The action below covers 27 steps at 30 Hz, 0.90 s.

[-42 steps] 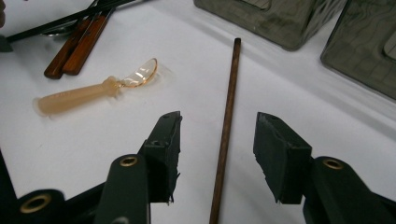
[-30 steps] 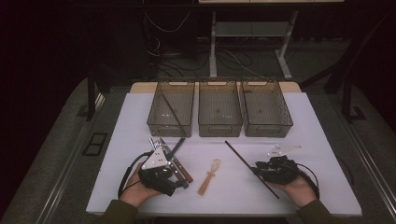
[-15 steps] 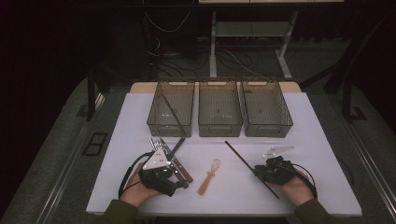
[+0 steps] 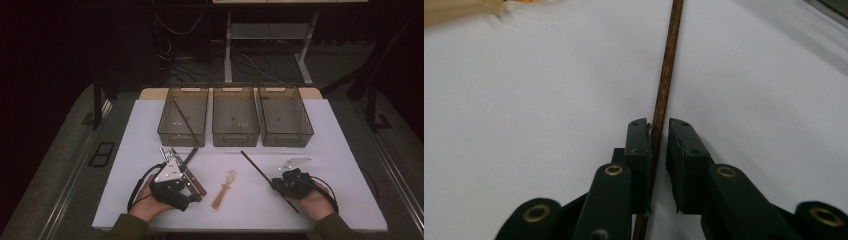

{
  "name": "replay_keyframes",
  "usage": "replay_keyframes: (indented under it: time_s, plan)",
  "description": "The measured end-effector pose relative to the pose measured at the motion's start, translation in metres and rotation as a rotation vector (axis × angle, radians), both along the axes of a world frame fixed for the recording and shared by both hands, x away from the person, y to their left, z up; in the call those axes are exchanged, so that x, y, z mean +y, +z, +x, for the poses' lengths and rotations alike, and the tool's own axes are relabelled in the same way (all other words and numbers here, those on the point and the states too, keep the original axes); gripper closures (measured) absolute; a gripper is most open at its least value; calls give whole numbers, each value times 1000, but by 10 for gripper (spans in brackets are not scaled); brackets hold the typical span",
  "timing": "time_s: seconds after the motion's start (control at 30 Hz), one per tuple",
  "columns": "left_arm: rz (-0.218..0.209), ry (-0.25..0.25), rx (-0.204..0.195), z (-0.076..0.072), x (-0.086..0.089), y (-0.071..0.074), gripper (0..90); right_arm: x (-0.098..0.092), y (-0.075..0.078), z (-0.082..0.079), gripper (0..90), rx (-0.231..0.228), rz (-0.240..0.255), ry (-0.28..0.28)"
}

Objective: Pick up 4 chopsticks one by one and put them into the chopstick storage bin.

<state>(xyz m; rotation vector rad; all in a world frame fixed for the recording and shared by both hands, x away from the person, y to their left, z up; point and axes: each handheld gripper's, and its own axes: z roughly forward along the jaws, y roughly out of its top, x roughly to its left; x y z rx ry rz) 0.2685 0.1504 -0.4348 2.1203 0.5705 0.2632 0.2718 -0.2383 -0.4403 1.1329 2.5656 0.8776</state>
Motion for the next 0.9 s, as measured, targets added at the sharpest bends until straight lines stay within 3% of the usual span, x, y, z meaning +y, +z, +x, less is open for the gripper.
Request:
replay_keyframes:
  time_s: [0.37, 0.9]
  plan:
    - [6, -1, 0, 0, 0, 0, 0, 0, 0, 0, 847, -8, -11, 7]
    - [4, -2, -1, 0, 1, 0, 0, -2, 2, 3, 856, 26, 16, 8]
